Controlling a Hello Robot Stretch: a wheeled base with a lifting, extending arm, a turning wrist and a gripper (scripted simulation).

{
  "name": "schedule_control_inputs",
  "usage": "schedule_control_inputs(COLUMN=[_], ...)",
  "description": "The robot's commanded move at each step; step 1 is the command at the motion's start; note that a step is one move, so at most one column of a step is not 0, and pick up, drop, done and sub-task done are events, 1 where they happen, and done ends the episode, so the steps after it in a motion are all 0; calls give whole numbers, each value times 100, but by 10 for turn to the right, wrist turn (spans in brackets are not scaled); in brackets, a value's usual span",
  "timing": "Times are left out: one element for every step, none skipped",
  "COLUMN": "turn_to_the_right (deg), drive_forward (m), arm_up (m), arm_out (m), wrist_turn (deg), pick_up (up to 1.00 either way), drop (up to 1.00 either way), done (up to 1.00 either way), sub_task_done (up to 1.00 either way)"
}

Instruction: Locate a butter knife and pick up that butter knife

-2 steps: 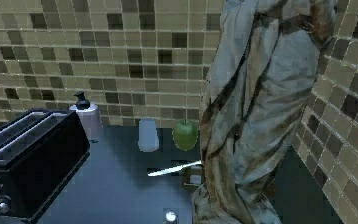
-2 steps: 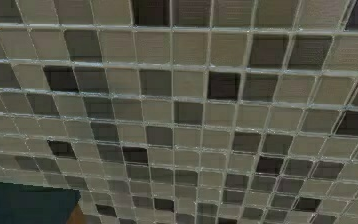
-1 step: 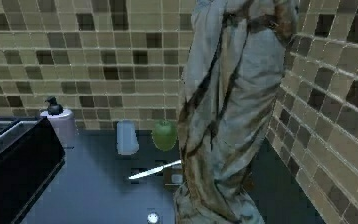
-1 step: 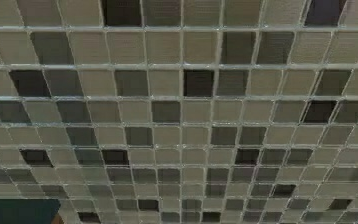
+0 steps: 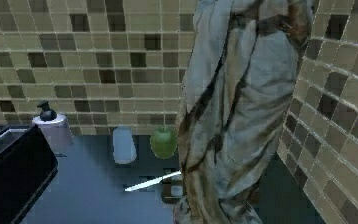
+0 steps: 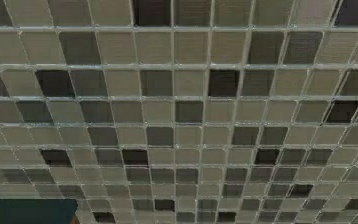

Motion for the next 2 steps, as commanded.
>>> schedule_control_inputs(turn_to_the_right=[-450,-420], drive_forward=[0,0], arm_up=[0,0], arm_out=[0,0], wrist_turn=[0,0], pick_up=[0,0], drop=[0,0], done=[0,0], sub_task_done=[0,0])
